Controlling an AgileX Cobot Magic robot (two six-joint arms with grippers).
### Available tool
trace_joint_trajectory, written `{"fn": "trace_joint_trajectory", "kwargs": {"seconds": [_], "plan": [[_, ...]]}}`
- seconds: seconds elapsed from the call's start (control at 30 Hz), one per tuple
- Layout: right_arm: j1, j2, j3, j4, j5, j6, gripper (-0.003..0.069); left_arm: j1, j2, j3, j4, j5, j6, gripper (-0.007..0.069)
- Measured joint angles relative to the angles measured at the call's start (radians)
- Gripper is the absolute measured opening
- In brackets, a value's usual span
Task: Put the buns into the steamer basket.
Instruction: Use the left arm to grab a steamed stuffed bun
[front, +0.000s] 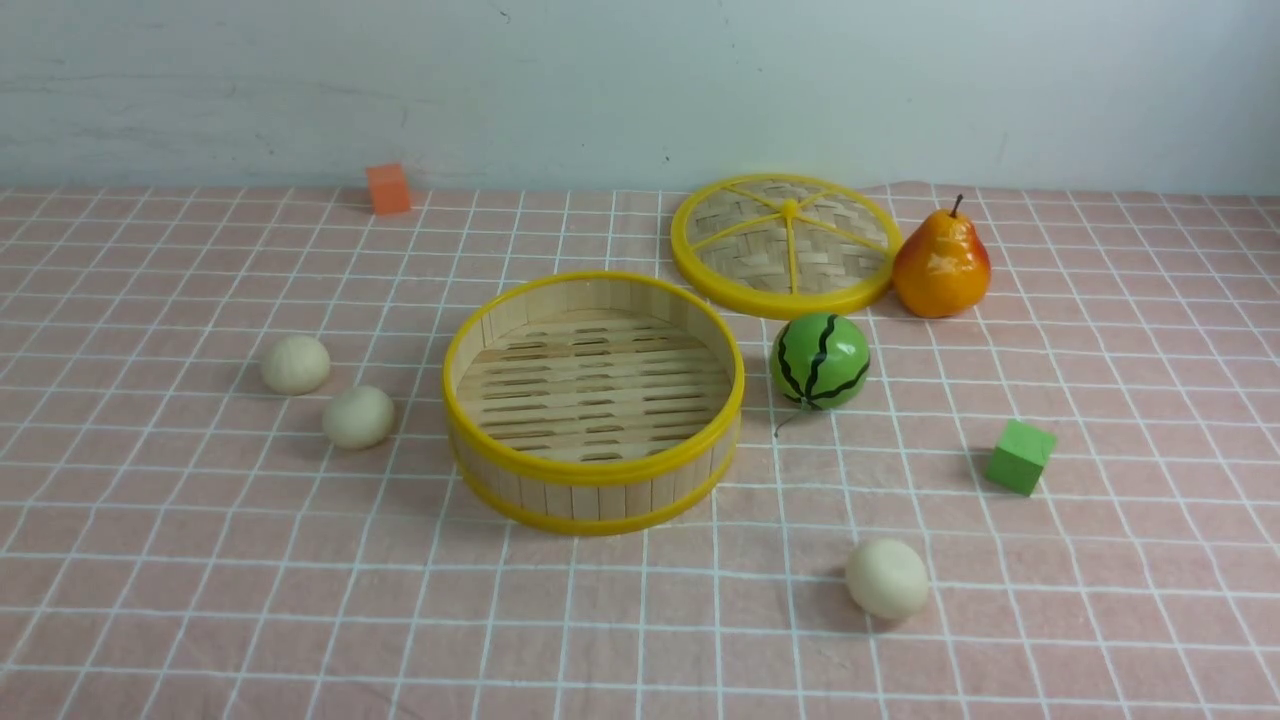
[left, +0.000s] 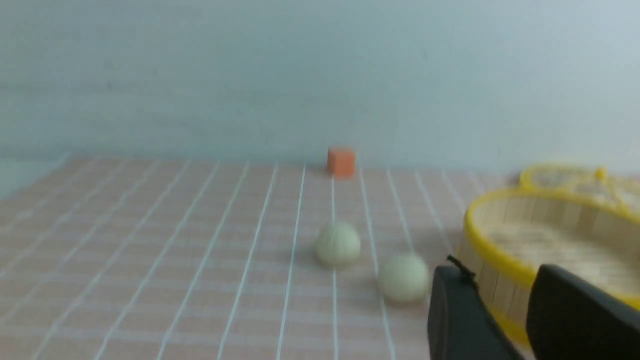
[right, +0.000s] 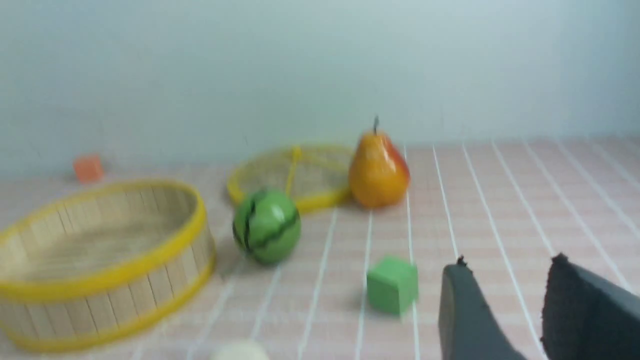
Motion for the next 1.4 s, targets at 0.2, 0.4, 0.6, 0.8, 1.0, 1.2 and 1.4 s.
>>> {"fn": "trace_joint_trajectory", "kwargs": {"seconds": [0.2, 0.4, 0.6, 0.8, 1.0, 1.2, 1.4], "plan": [[0.000, 0.000, 0.000, 0.004, -0.325, 0.121, 0.0239, 0.000, 0.000, 0.000, -0.013, -0.347, -0.047, 0.0217], [0.000, 0.003, -0.016, 0.003, -0.378, 0.145, 0.0219, 0.000, 0.004, -0.039, -0.038, -0.585, -0.364, 0.0212], [0.000, 0.160, -0.233, -0.008, -0.230, 0.061, 0.0006, 0.000, 0.221, -0.443, 0.070, -0.244, -0.480, 0.0057], [0.000, 0.453, -0.367, -0.057, 0.008, -0.107, -0.0009, 0.000, 0.562, -0.721, 0.168, 0.109, -0.506, -0.0013], [0.018, 0.742, -0.479, -0.045, 0.338, -0.096, -0.0003, 0.000, 0.930, -0.959, 0.101, 0.538, -0.419, -0.0013], [0.095, 0.905, -0.565, -0.042, 0.498, -0.096, -0.0003, 0.000, 1.236, -1.127, -0.042, 0.703, -0.181, -0.0013], [0.144, 0.972, -0.575, -0.042, 0.478, -0.096, -0.0001, 0.000, 1.557, -1.351, -0.010, 0.701, -0.141, 0.0005]]}}
